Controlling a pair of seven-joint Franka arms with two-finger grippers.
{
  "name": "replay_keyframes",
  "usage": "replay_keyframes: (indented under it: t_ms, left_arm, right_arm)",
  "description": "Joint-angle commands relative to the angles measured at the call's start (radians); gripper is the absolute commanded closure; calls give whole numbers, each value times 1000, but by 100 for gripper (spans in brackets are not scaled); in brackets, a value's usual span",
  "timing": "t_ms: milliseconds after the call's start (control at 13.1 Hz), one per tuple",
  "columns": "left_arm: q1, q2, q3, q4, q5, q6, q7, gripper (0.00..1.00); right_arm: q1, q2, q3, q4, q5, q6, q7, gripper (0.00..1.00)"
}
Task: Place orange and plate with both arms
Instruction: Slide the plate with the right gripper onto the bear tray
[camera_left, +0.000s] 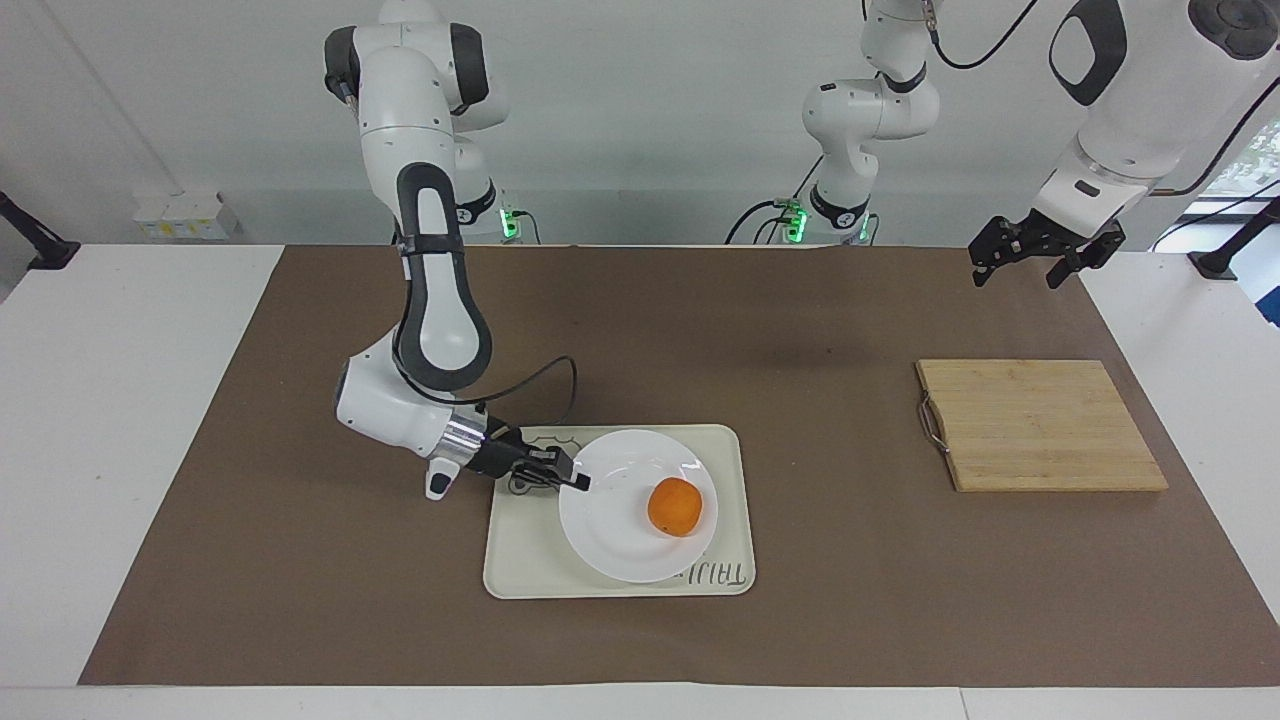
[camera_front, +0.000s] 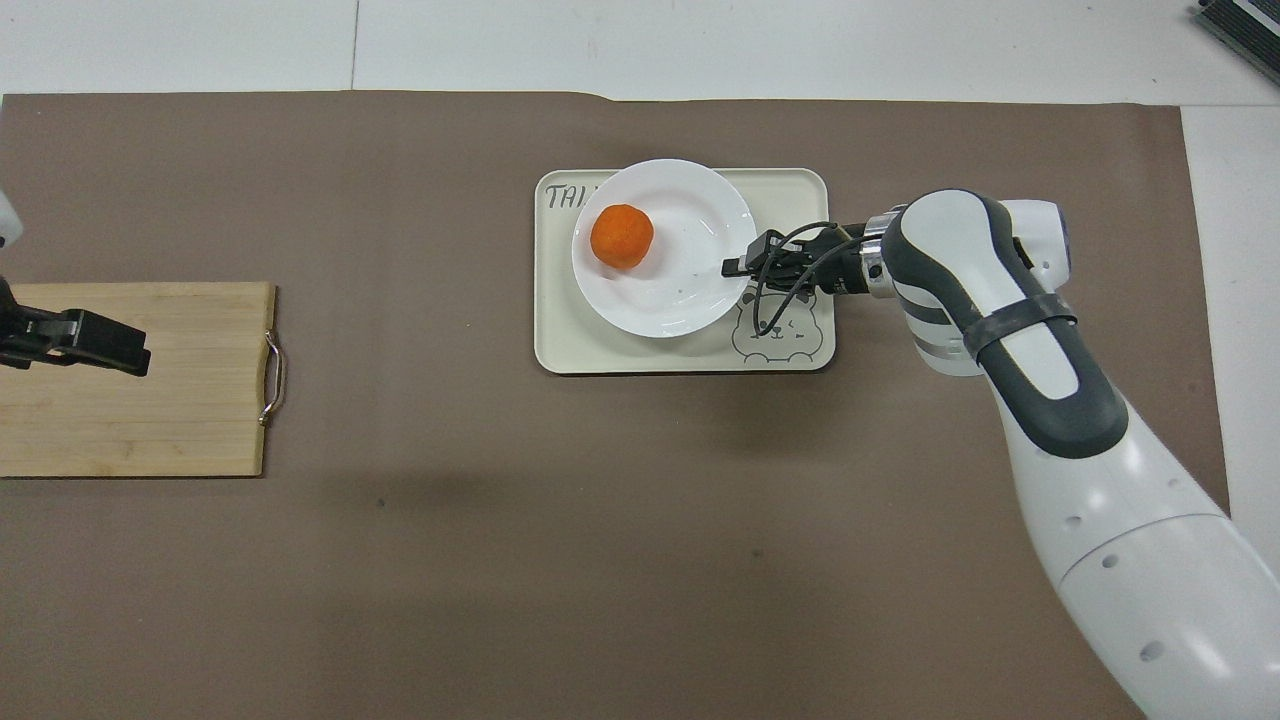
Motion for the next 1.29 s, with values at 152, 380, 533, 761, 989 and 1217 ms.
replay_keyframes:
  t_ms: [152,380,533,761,989,1217]
  left_arm:
    - [5,5,-3,12,17,-5,14,0]
    - [5,5,-3,12,17,-5,14,0]
    - [5,5,-3,14,17,-5,14,0]
    - [5,5,-3,12,17,-5,14,0]
    - [5,5,-3,14,17,-5,14,0]
    - [5,5,-3,12,17,-5,14,0]
  right_arm:
    - [-9,-15,2,-29,-41,11,18,100]
    - [-24,-17,1,-31,-127,10,18,64]
    - [-32,-17,1,-23,-150,8,22,0]
    - [-29,-47,-13,-21,-191,10,35,0]
    - [-29,-81,-15,26,-395,11,131,0]
    - [-18,-141,-15,29,-639,11,244,0]
